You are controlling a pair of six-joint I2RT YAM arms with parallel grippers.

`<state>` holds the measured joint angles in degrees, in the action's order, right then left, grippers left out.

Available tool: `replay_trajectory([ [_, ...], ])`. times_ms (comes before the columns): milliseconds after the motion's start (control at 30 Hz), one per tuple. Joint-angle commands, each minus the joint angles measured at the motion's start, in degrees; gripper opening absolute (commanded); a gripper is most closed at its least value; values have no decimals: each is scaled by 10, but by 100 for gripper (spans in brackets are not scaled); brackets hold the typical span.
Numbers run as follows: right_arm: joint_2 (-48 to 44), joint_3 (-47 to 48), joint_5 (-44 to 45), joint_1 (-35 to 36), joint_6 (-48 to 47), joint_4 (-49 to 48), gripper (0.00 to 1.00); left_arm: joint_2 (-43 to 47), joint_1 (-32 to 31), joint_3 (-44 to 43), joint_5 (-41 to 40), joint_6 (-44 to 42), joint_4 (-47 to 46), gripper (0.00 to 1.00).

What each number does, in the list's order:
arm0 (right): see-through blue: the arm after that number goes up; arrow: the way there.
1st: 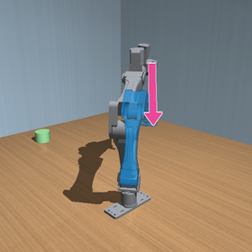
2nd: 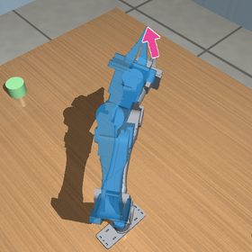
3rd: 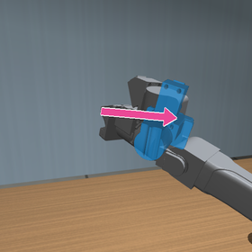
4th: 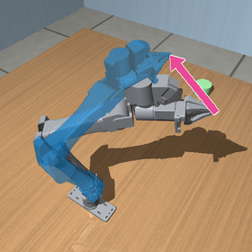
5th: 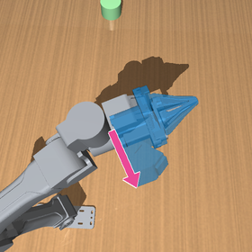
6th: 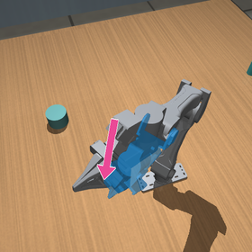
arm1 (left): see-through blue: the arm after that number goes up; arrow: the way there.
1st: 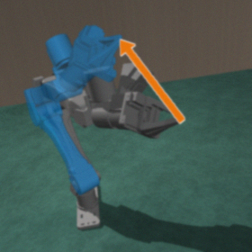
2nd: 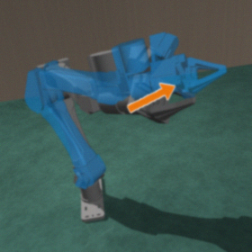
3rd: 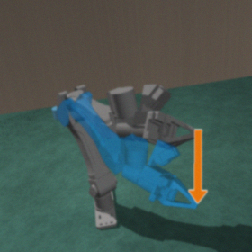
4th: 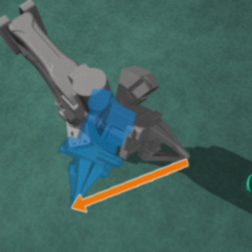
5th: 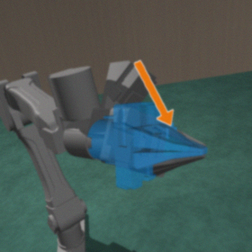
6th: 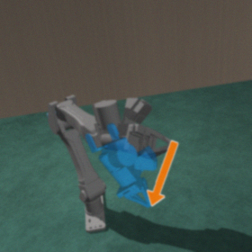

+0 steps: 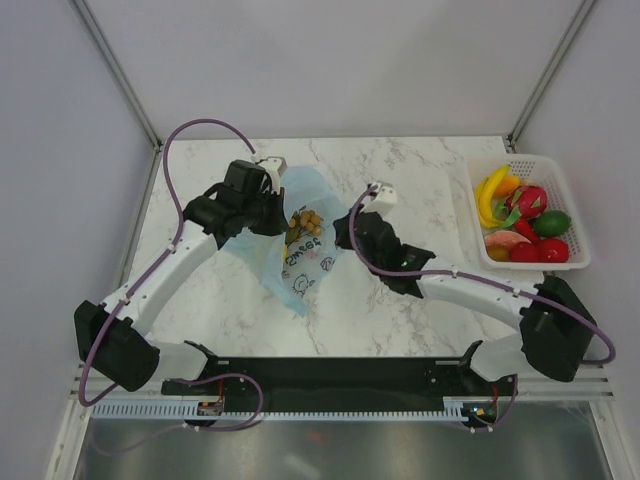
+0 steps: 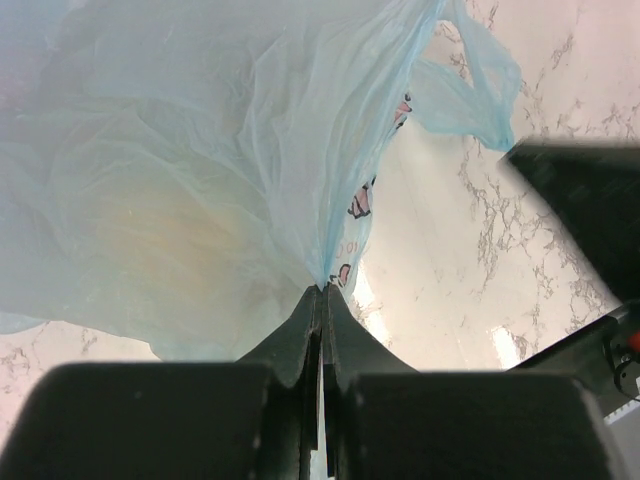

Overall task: Place the fake fruits into the plastic bag and tie a complex knot
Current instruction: Place the fake fruit in the plastic bag, then pick up the fake fruit from the bin.

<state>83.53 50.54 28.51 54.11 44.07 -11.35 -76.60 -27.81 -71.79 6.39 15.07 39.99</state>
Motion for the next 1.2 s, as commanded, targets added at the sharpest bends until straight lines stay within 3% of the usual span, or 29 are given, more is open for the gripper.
replay_trajectory([
  [0,-63,27,41,-79,-31,127,0,19,3,6,8,-12,-24,2],
  [133,-114,31,-26,-233,-34,202,0,20,3,7,12,-13,-27,2],
  [167,-112,40,-43,-309,-28,215,0,20,3,7,17,-14,-28,2],
  [267,-100,46,-111,-438,-14,225,0,22,3,8,23,-18,-32,2],
  [567,8,79,-262,-700,15,223,11,32,3,17,24,-34,-39,3],
  [600,13,81,-266,-712,15,224,14,32,3,18,25,-35,-39,2],
  [733,23,86,-251,-750,27,223,44,31,3,17,26,-36,-40,2],
  [967,51,81,-233,-809,83,224,47,35,3,22,25,-36,-42,2],
  [1067,62,78,-225,-819,106,224,61,35,3,22,25,-36,-43,2],
  [1167,62,70,-200,-821,130,220,61,34,3,23,25,-36,-43,2],
])
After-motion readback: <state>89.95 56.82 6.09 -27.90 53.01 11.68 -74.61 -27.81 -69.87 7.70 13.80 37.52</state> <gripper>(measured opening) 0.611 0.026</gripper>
